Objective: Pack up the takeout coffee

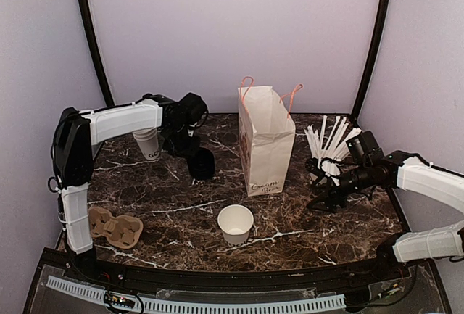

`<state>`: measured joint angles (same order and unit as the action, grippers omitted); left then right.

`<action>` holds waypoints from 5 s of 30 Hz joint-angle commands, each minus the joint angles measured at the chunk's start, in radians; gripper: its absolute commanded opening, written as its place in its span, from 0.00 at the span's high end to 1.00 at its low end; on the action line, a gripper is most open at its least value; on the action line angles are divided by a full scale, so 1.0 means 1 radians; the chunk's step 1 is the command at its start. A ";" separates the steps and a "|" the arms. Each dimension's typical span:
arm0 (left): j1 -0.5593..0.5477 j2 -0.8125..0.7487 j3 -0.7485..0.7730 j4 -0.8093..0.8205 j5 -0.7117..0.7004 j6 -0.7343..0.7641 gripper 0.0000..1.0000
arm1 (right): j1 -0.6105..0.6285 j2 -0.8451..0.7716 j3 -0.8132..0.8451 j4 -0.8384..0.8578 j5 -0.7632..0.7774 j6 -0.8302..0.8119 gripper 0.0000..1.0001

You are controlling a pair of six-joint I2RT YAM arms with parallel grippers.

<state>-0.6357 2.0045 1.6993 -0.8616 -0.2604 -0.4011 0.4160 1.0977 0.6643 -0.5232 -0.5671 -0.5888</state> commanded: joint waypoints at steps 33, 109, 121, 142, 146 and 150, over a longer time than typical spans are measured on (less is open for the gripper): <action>0.051 -0.004 0.009 0.102 0.154 -0.011 0.65 | -0.010 0.007 -0.005 0.018 -0.004 0.006 0.26; 0.044 0.024 0.136 0.022 0.124 0.019 0.93 | -0.013 0.009 -0.005 0.019 0.004 0.004 0.26; 0.044 -0.102 0.198 0.036 0.182 0.068 0.94 | -0.013 -0.012 0.052 -0.044 -0.025 -0.003 0.27; 0.011 -0.398 0.095 0.369 0.588 0.107 0.95 | -0.006 0.034 0.577 -0.176 -0.377 0.146 0.23; -0.032 -0.463 0.003 0.483 0.643 0.113 0.94 | 0.001 0.102 0.634 -0.156 -0.465 0.228 0.22; -0.060 -0.534 -0.126 0.628 0.708 0.124 0.93 | 0.004 0.158 0.705 -0.068 -0.512 0.365 0.21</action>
<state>-0.6704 1.5642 1.6657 -0.4263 0.3485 -0.2836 0.4126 1.2343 1.2930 -0.7193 -0.9745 -0.3935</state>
